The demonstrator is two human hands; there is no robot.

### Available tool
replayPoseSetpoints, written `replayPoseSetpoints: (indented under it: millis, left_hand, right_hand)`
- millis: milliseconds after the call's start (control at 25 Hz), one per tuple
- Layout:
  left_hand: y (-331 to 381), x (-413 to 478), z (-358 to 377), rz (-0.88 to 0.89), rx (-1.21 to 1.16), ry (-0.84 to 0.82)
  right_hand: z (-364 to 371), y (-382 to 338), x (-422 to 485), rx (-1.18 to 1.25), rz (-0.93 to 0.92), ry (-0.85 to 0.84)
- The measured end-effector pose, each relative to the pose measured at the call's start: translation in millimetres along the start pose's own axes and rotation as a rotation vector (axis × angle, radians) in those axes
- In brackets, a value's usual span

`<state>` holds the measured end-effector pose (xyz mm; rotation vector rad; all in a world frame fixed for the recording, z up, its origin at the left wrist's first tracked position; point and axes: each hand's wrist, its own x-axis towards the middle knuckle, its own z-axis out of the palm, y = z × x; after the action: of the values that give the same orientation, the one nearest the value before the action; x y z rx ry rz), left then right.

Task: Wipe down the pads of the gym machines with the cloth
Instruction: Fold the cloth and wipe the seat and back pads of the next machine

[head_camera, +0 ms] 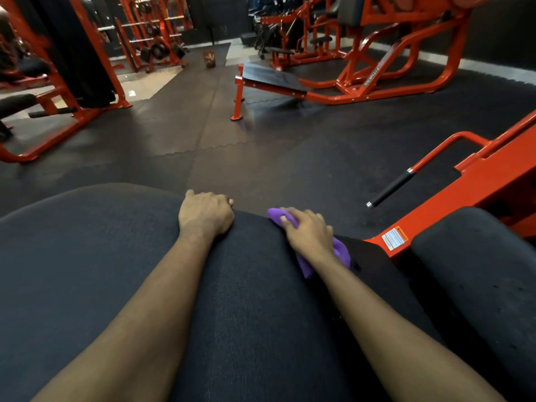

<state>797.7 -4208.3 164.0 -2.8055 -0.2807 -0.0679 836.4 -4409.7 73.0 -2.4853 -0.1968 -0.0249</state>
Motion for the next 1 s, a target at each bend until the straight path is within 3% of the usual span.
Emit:
replayPoseSetpoints:
  millis: [80,160,440,560,640,720,800,1000]
  left_hand:
    - [0,0,-1,-0.004,0.003,0.006]
    - [0,0,-1,-0.001,-0.004,-0.001]
    - [4,4,-3,-0.094,-0.067,-0.115]
    - [38,3,0,-0.031,-0.127,-0.131]
    - [71,6,4,0.051,-0.21,-0.127]
    - [97,10,8,0.08,-0.257,-0.155]
    - [113,14,16,0.086,-0.214,-0.204]
    - [118,14,29,0.104,-0.07,-0.174]
  right_hand:
    - [8,-30,-6,-0.035,-0.144,-0.012]
    - [9,-26,-3,-0.038,-0.141,-0.042]
    - [-4,97,14,-0.073,0.172,-0.058]
    - [-11,116,17,-0.068,0.313,-0.03]
    - [-8,100,19,-0.091,0.246,-0.012]
    - [0,81,16,-0.12,0.023,-0.007]
    - [2,87,15,-0.089,-0.066,-0.029]
    - [-4,166,35,-0.103,0.163,-0.077]
